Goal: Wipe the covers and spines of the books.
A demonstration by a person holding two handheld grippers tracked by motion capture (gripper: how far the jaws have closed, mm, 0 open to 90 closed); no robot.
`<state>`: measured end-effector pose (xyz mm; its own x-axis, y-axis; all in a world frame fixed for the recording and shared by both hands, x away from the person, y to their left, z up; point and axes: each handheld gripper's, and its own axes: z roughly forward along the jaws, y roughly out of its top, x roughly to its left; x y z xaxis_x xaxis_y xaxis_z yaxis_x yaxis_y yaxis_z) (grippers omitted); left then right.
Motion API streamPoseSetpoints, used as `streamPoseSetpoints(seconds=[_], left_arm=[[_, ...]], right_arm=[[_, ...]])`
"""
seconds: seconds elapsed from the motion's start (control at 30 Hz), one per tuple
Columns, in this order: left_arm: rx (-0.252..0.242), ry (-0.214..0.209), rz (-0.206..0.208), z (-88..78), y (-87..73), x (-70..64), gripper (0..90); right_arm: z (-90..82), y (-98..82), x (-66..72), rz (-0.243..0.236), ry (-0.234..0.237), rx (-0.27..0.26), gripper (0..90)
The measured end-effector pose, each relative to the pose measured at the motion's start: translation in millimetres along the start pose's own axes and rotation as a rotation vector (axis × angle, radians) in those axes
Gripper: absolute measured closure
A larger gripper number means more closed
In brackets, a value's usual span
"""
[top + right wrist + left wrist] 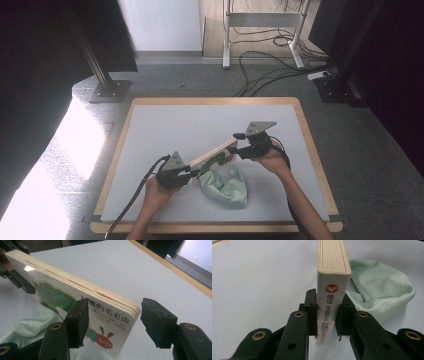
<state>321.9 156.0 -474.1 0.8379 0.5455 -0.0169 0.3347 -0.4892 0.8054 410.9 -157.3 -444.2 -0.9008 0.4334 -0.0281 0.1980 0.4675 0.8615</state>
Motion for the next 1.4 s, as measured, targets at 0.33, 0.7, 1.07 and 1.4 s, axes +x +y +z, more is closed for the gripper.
streamPoseSetpoints(seconds=[0.33, 0.7, 1.07, 1.4], left_arm=[[0.0, -0.011, 0.003, 0.5, 1.2, 6.9, 74.0], [-0.005, 0.03, 0.037, 4.9, 3.4, 22.7, 67.1], [-0.005, 0.112, -0.031, -18.0, -1.8, 16.0, 36.9], [-0.004, -0.093, -0.017, -40.5, -2.1, -19.8, 25.1]], right_arm=[[-2.6, 0.4, 0.9, 0.007, -0.003, 0.005, 47.2], [-10.7, -3.3, 2.8, 0.013, -0.025, 0.008, 57.2], [-12.7, -5.7, 3.2, 0.02, -0.015, -0.003, 57.0], [-10.2, -3.9, 3.4, 0.021, -0.025, 0.002, 54.8]])
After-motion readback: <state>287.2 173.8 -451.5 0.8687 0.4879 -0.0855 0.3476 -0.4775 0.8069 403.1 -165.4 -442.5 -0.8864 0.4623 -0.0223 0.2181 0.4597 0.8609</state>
